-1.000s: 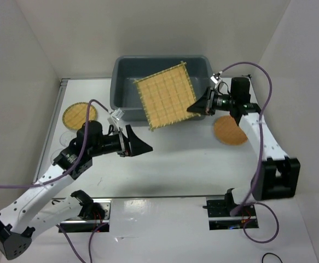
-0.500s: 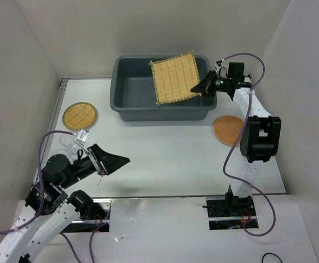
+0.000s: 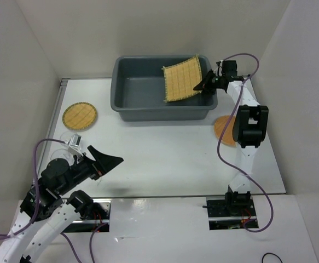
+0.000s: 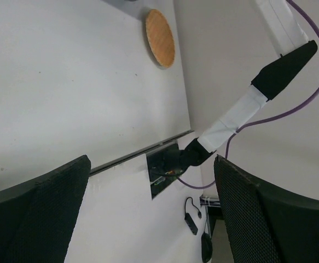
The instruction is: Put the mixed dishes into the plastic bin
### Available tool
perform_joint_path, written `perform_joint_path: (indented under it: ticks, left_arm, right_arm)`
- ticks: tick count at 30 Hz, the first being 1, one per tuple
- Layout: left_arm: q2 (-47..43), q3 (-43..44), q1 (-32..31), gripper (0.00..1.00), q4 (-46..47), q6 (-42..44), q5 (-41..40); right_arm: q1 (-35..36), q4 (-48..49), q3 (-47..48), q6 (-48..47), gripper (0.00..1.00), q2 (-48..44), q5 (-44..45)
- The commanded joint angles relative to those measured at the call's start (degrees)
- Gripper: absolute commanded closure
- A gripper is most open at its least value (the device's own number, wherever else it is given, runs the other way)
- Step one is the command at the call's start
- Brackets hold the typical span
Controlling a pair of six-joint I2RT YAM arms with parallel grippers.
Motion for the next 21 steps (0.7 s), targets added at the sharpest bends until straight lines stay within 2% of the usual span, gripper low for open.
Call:
perform_joint_path:
  ticks: [1, 10, 12, 13, 14, 17, 18, 21]
  left_arm:
    - [2.91, 2.15, 0.34, 0.00, 0.21, -0.80, -2.44]
    - [7.22, 3.29, 0.34, 0.00, 1.27, -1.41, -3.76]
    - [7.22, 3.29, 0.34, 0.00, 0.75, -2.11, -4.81]
    - [6.52, 3.29, 0.34, 0.00, 0.75, -2.82, -4.82]
    - [5.82, 3.29, 0.34, 0.00, 0.22, -2.82, -5.51]
    - [4.50, 3.29, 0.34, 0.00, 0.22, -4.22, -6.22]
    - [4.49, 3.29, 0.34, 0.00, -0.30, -4.23, -6.22]
    - [5.02, 3.29, 0.34, 0.00, -0.83, -3.71, -6.22]
  right_arm:
    - [0.91, -0.46, 7.67, -1.66, 1.00, 0.67, 4.14]
    - [3.80, -3.37, 9.00, -0.08, 1.00, 4.11, 8.71]
    - [4.50, -4.59, 9.00, 0.45, 0.97, 4.63, 9.50]
    - [4.51, -4.60, 9.00, 0.45, 0.93, 4.63, 9.50]
    - [4.51, -5.21, 8.39, 1.14, 0.82, 4.63, 9.50]
    - [5.04, -5.21, 6.98, 1.15, 0.62, 4.11, 9.25]
    - [5.04, -5.21, 6.98, 1.15, 0.45, 4.11, 9.24]
    - [5.04, -5.83, 5.93, 1.85, 0.14, 2.88, 9.86]
